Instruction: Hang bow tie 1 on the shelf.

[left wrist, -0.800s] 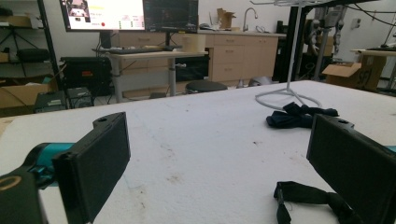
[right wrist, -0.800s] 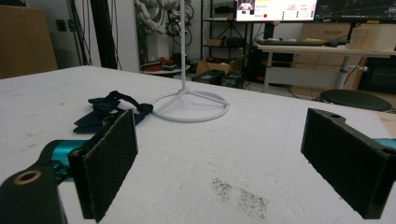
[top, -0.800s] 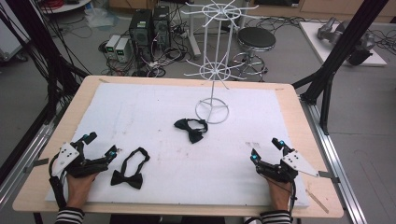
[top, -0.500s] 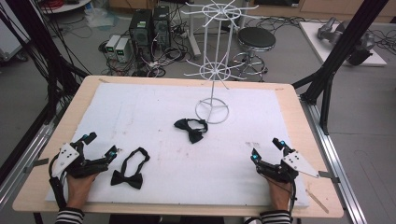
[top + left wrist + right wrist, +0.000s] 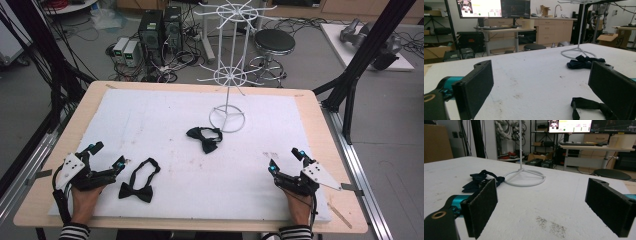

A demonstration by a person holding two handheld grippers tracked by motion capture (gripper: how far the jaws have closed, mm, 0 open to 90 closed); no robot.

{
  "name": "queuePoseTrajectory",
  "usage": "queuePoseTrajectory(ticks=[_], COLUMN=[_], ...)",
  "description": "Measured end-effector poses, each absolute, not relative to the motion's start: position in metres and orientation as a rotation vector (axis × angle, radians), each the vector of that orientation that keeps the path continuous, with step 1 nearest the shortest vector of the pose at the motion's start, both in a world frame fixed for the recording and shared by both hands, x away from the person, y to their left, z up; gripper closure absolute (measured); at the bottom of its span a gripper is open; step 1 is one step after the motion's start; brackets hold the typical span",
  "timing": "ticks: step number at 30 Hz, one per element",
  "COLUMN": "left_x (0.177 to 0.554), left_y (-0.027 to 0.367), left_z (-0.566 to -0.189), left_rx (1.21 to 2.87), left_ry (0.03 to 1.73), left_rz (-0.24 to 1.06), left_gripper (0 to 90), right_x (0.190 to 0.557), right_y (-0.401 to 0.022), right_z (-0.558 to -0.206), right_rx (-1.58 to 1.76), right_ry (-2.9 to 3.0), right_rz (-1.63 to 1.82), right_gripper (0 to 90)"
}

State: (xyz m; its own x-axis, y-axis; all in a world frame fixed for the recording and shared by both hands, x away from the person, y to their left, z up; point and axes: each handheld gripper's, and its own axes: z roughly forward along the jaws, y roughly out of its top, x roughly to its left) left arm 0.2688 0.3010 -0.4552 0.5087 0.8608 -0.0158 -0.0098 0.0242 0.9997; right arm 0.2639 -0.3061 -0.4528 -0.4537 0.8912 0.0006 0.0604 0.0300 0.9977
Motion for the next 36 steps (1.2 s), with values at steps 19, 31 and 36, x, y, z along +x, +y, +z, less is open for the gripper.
queuePoseTrajectory(ticks=[19, 31, 36], left_x=[0.270, 0.270, 0.270], left_y=[0.301, 0.301, 0.301], left_z=[-0.455, -0.455, -0.455], left_rx=[1.394, 1.395, 1.394], left_ry=[0.815, 0.818, 0.817], left_rz=[0.798, 0.801, 0.800], left_gripper=[6.5, 6.5, 6.5], right_x=[0.266, 0.279, 0.282], right_y=[-0.301, -0.283, -0.276], right_z=[-0.426, -0.388, -0.380], right_rx=[0.995, 0.928, 0.912], right_ry=[1.731, 1.875, 1.907], right_rz=[1.491, 1.483, 1.465], right_gripper=[10.3, 10.3, 10.3])
